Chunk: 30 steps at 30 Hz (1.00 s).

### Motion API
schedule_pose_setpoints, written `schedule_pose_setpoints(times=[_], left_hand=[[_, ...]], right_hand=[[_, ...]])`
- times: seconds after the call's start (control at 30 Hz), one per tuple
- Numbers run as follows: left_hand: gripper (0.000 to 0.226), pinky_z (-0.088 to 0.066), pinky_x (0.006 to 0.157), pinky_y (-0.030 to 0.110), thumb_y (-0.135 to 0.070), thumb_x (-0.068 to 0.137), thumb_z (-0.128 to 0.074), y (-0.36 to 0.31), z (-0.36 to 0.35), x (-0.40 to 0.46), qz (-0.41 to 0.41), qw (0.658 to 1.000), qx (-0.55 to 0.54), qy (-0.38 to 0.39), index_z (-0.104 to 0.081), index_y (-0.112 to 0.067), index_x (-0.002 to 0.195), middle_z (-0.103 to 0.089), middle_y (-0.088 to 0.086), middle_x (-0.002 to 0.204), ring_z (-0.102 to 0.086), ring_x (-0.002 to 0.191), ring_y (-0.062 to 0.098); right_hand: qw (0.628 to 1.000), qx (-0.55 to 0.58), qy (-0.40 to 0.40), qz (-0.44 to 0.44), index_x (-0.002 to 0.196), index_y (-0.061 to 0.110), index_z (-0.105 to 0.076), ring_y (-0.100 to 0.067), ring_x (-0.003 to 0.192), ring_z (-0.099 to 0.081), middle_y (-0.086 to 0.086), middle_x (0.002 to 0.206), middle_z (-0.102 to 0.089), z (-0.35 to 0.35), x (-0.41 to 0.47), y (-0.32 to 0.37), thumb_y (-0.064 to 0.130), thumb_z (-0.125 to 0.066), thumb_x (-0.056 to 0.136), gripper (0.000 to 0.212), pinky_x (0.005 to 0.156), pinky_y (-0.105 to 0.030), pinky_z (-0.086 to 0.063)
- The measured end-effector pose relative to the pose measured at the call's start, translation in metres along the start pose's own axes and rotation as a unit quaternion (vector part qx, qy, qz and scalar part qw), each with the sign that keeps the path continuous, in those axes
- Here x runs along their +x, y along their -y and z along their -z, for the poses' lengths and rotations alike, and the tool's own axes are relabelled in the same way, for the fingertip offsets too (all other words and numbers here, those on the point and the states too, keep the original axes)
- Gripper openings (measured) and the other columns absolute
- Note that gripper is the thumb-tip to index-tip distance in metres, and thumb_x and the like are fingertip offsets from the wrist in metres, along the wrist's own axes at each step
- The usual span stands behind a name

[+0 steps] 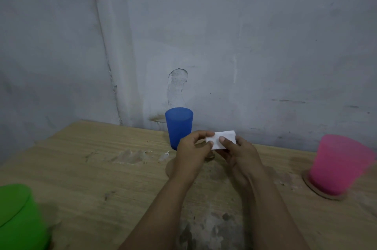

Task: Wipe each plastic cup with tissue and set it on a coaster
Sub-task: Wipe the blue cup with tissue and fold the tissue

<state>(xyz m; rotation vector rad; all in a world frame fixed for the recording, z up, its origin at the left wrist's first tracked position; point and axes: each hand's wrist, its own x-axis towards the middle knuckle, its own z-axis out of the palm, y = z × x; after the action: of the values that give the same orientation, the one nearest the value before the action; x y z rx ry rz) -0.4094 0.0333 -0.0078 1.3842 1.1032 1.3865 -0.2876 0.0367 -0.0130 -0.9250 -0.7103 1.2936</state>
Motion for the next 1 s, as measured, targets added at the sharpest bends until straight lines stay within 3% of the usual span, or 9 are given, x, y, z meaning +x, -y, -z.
schedule_pose_setpoints(times=[0.17,0.33,0.4,0.53,0.67,0.73,0.8,0.87,1.0], left_hand=[[0.034,-0.053,0.075,0.017,-0.007,0.090,-0.054,0.001,0.010,-0.009,-0.047,0.994,0.098,-0.015,-0.063,-0.038,0.099,-0.064,-0.020,0.100,-0.062,0.093,0.001],[0.029,-0.029,0.077,-0.006,-0.020,0.095,-0.049,0.014,0.038,-0.030,-0.155,0.913,0.377,0.011,-0.059,-0.028,0.121,-0.051,-0.024,0.107,-0.045,0.098,-0.011],[0.028,-0.027,0.081,-0.004,-0.023,0.095,-0.048,0.024,0.044,-0.034,-0.180,0.888,0.423,0.015,-0.059,-0.026,0.120,-0.057,-0.018,0.112,-0.047,0.104,-0.006],[0.026,-0.038,0.084,0.011,-0.029,0.094,-0.047,0.034,0.044,-0.029,-0.170,0.881,0.442,0.014,-0.064,-0.022,0.112,-0.060,-0.010,0.112,-0.051,0.100,0.001],[0.023,-0.044,0.083,0.017,-0.028,0.092,-0.049,0.039,0.044,-0.019,-0.145,0.882,0.448,0.001,-0.065,-0.026,0.108,-0.060,-0.011,0.106,-0.051,0.096,0.002],[0.021,-0.043,0.084,0.018,-0.028,0.092,-0.048,0.038,0.042,-0.019,-0.149,0.880,0.452,-0.005,-0.064,-0.026,0.105,-0.060,-0.011,0.103,-0.049,0.096,0.003],[0.022,-0.044,0.088,0.020,-0.028,0.092,-0.047,0.038,0.040,-0.020,-0.169,0.876,0.451,-0.007,-0.064,-0.024,0.105,-0.060,-0.010,0.104,-0.049,0.097,0.004],[0.026,-0.043,0.094,0.020,-0.028,0.093,-0.047,0.039,0.037,-0.022,-0.183,0.878,0.441,0.002,-0.065,-0.022,0.111,-0.060,-0.009,0.112,-0.051,0.103,0.005],[0.034,-0.036,0.103,0.024,-0.032,0.095,-0.044,0.040,0.036,-0.023,-0.166,0.873,0.456,0.041,-0.059,-0.019,0.122,-0.056,-0.003,0.125,-0.048,0.115,0.010]], right_hand=[[0.995,-0.048,-0.042,0.075,0.082,0.006,-0.066,-0.020,0.067,-0.068,-0.014,0.082,-0.070,-0.004,-0.004,0.000,-0.004,-0.062,0.081,0.011,0.058,-0.025,-0.058],[0.970,-0.172,-0.098,0.144,0.077,0.013,-0.064,-0.019,0.064,-0.062,-0.005,0.073,-0.064,-0.004,-0.001,-0.005,-0.001,-0.062,0.084,0.015,0.055,-0.025,-0.055],[0.942,-0.257,-0.114,0.183,0.076,0.015,-0.064,-0.021,0.069,-0.060,-0.002,0.072,-0.064,-0.002,0.003,-0.011,0.001,-0.061,0.083,0.016,0.061,-0.026,-0.052],[0.884,-0.393,-0.111,0.226,0.083,0.019,-0.069,-0.010,0.071,-0.058,0.005,0.076,-0.066,-0.004,0.000,-0.016,0.010,-0.055,0.087,0.017,0.054,-0.005,-0.039],[0.823,-0.523,-0.098,0.201,0.091,0.013,-0.071,-0.021,0.087,-0.064,-0.006,0.089,-0.071,-0.005,0.002,-0.023,0.021,-0.049,0.093,0.023,0.065,-0.024,-0.043],[0.769,-0.611,-0.068,0.175,0.107,0.015,-0.069,-0.022,0.101,-0.063,-0.006,0.107,-0.071,-0.006,0.003,-0.026,0.019,-0.044,0.096,0.028,0.086,-0.027,-0.045],[0.713,-0.687,-0.031,0.139,0.118,0.018,-0.064,-0.022,0.111,-0.059,-0.006,0.121,-0.066,-0.010,0.004,-0.028,0.011,-0.041,0.094,0.033,0.111,-0.036,-0.031],[0.672,-0.730,-0.012,0.124,0.122,0.020,-0.060,-0.020,0.120,-0.054,-0.005,0.129,-0.061,-0.013,0.005,-0.029,0.005,-0.042,0.091,0.039,0.120,-0.040,-0.010],[0.667,-0.736,0.015,0.115,0.128,0.020,-0.055,-0.017,0.127,-0.049,-0.005,0.136,-0.055,-0.019,0.008,-0.029,0.005,-0.036,0.096,0.040,0.119,-0.034,-0.008]])
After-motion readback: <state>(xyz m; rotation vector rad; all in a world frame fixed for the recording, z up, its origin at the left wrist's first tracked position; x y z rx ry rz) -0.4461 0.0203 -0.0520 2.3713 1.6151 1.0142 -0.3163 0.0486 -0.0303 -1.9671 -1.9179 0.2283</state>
